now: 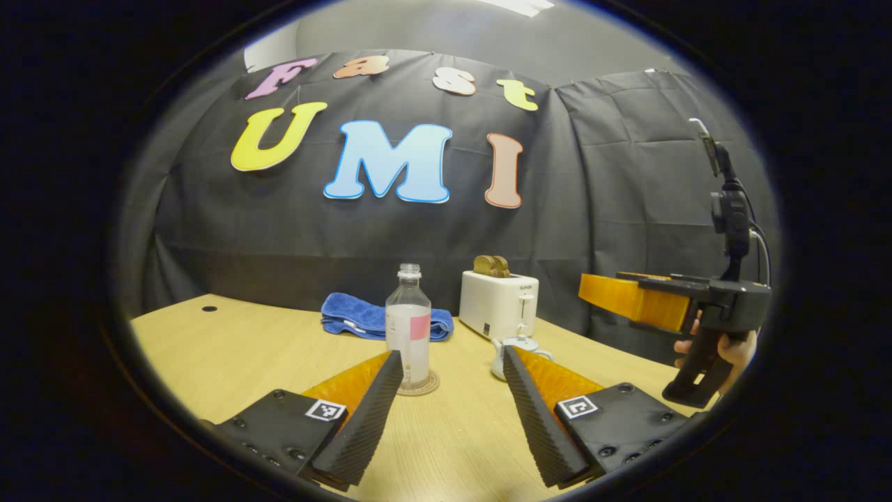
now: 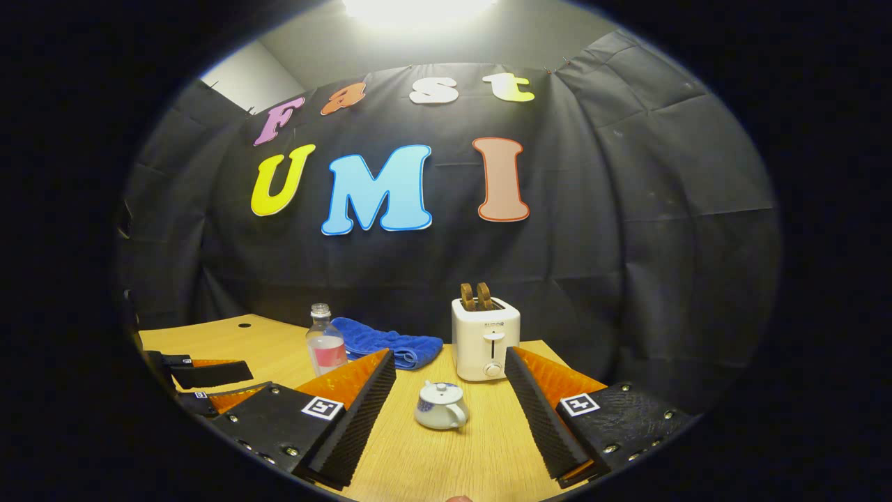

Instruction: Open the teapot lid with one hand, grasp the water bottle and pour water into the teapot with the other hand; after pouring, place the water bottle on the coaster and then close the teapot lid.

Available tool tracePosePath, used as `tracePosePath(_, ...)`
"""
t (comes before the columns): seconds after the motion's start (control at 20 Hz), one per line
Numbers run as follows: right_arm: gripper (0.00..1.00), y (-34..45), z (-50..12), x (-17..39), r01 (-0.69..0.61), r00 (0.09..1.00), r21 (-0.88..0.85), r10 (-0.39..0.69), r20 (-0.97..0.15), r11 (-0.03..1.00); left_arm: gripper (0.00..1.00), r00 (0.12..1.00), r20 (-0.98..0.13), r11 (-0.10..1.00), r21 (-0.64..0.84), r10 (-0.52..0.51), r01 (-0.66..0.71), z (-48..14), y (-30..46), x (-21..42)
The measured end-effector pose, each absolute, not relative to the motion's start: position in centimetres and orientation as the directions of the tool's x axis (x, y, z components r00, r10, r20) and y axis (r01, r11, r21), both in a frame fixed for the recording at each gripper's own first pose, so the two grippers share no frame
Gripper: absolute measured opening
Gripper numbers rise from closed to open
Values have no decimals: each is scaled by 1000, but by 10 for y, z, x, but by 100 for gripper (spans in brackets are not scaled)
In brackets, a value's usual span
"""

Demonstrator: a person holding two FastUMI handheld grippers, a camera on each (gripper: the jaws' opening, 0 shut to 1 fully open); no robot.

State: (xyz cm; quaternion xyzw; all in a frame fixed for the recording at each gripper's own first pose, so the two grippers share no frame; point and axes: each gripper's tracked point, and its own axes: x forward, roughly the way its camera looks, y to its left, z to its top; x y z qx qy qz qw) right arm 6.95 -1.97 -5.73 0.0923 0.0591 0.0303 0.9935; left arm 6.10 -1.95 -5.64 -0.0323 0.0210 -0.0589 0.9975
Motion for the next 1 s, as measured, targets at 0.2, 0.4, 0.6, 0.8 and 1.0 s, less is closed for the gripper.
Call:
tracePosePath(0.2,98,-12,-69,41,-29,991,193,53,-120,981,100,993,-49,993,-51,-110,108,-68,-27,50)
tracePosePath(0.4,98,0,-90,22,-14,991,176,37,-129,984,100,994,-58,994,-63,-94,90,-90,-30,47)
tracePosePath(0.6,97,11,-108,14,-19,990,164,41,-132,986,100,996,-60,997,-44,-60,58,-98,-29,53)
tracePosePath(0.8,98,23,-114,15,-39,988,166,63,-144,985,100,999,-40,999,-40,-32,30,-103,-24,59)
tracePosePath(1.0,97,29,-129,14,-19,981,168,52,-189,986,99,999,-26,999,47,27,-26,-102,-16,60)
